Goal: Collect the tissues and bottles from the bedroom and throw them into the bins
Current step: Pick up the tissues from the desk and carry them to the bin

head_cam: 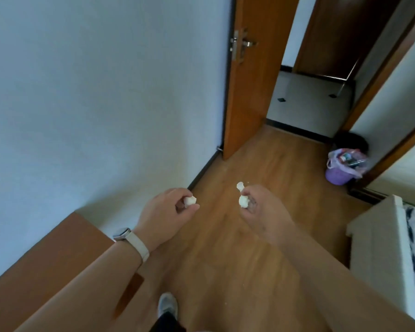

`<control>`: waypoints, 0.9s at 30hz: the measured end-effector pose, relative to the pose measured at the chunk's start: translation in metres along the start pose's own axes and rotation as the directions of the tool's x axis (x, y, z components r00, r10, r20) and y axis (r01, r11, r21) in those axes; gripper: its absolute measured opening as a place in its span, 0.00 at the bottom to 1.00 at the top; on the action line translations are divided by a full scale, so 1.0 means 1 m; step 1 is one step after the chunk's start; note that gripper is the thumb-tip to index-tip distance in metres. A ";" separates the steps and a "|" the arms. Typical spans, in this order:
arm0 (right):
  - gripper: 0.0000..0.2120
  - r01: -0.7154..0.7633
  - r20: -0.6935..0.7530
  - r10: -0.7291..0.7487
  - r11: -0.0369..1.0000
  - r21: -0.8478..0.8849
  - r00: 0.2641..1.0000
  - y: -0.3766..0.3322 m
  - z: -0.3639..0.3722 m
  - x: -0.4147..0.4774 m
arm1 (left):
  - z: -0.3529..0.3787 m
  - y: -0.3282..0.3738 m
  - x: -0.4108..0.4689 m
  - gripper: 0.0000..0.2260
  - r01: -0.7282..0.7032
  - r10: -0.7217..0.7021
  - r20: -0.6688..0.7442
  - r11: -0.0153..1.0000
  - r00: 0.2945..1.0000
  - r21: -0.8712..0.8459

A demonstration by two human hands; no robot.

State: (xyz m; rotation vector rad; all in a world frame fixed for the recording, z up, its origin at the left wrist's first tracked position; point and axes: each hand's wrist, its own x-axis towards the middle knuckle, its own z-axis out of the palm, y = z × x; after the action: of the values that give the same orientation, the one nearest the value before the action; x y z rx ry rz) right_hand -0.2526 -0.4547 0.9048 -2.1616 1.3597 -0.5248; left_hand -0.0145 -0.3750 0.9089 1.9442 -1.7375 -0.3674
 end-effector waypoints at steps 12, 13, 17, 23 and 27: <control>0.12 -0.316 -0.206 0.297 0.946 -0.066 0.932 0.030 -0.024 0.110 | 0.048 -0.029 0.208 0.10 -0.240 0.274 0.205 0.955 0.940 -0.176; 0.12 -0.334 -0.232 0.309 0.939 -0.079 0.922 0.030 -0.027 0.121 | 0.050 -0.033 0.228 0.10 -0.264 0.301 0.208 0.946 0.931 -0.189; 0.14 -0.413 -0.319 0.364 0.905 -0.102 0.875 0.033 -0.036 0.157 | 0.058 -0.033 0.299 0.11 -0.369 0.428 0.221 0.891 0.876 -0.262; 0.14 -0.482 -0.366 0.415 0.869 -0.112 0.833 0.047 -0.043 0.186 | 0.075 -0.020 0.351 0.10 -0.453 0.534 0.212 0.827 0.818 -0.333; 0.15 -0.495 -0.413 0.411 0.861 -0.118 0.813 0.072 -0.061 0.211 | 0.098 -0.002 0.391 0.11 -0.486 0.575 0.207 0.798 0.792 -0.358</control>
State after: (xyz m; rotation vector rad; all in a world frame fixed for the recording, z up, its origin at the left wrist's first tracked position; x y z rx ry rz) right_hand -0.2496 -0.6856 0.9175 -1.8434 2.1690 -0.6367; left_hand -0.0053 -0.7767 0.8755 1.1546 -2.1982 -0.6912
